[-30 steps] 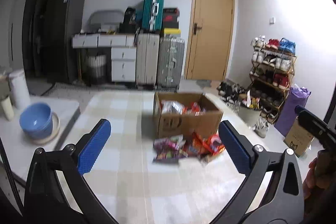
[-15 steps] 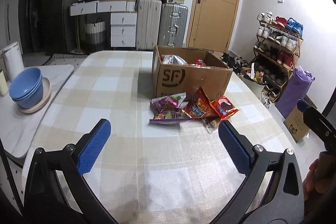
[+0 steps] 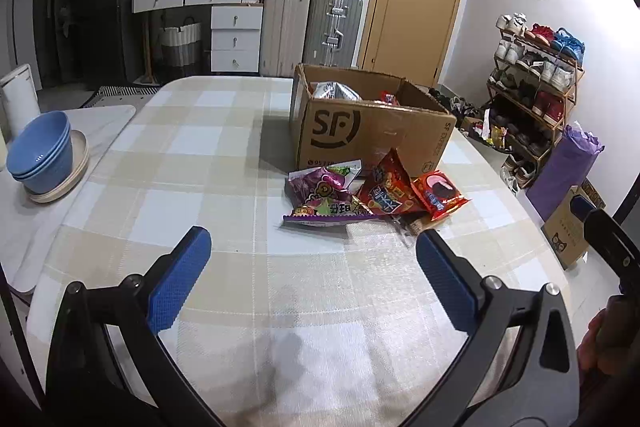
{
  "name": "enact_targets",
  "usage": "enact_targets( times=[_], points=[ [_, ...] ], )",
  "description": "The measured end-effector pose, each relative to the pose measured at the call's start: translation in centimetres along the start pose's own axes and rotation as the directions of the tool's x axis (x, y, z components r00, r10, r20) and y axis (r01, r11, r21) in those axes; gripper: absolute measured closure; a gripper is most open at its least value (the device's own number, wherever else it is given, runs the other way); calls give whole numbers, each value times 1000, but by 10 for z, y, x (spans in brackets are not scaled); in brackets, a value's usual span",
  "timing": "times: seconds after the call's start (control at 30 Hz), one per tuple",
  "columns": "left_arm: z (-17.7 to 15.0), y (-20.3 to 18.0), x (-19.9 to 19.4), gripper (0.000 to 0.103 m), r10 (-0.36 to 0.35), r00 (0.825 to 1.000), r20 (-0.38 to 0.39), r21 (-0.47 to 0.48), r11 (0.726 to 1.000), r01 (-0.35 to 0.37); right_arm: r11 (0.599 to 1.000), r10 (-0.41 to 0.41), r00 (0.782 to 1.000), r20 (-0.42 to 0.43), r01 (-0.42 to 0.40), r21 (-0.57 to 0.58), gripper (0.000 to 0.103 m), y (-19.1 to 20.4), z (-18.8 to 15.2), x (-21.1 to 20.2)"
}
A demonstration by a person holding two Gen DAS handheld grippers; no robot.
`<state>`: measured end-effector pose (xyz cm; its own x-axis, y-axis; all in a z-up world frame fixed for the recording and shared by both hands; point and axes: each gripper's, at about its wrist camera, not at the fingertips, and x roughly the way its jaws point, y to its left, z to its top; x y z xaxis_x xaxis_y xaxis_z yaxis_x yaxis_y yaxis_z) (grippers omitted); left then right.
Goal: Organize snacks
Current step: 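Grasp the purple candy bag with the left gripper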
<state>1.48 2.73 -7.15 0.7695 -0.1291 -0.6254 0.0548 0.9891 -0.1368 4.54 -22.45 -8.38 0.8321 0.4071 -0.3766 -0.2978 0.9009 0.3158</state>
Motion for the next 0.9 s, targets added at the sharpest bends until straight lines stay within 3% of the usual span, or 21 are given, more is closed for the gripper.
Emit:
enact_targets(
  times=[0.23,0.33,0.43,0.5,0.6,0.77,0.9],
  points=[
    [15,-2,57,1,35,997,-73,28,999,-33,1000,5,999,-49,-4,25,1,-12,-9,24],
    [25,0,83,1,-4,995,-105,8,1000,5,999,12,998,-66,-9,42,1,-19,-14,34],
    [35,2,120,1,-5,985,-174,-4,1000,4,998,30,996,-85,-25,52,1,-22,-18,43],
    [40,1,143,1,32,973,-228,2,999,-33,998,43,995,-91,-38,53,1,-24,-21,49],
    [48,4,169,1,-5,967,-253,-29,1000,-3,998,51,993,-104,-46,53,1,-26,-22,60],
    [56,5,209,2,-12,947,-322,-43,999,-2,996,59,990,-125,-51,69,1,-31,-25,72],
    [54,10,227,2,-2,941,-338,-55,998,-18,995,71,988,-140,-60,81,1,-34,-28,77]
  ],
)
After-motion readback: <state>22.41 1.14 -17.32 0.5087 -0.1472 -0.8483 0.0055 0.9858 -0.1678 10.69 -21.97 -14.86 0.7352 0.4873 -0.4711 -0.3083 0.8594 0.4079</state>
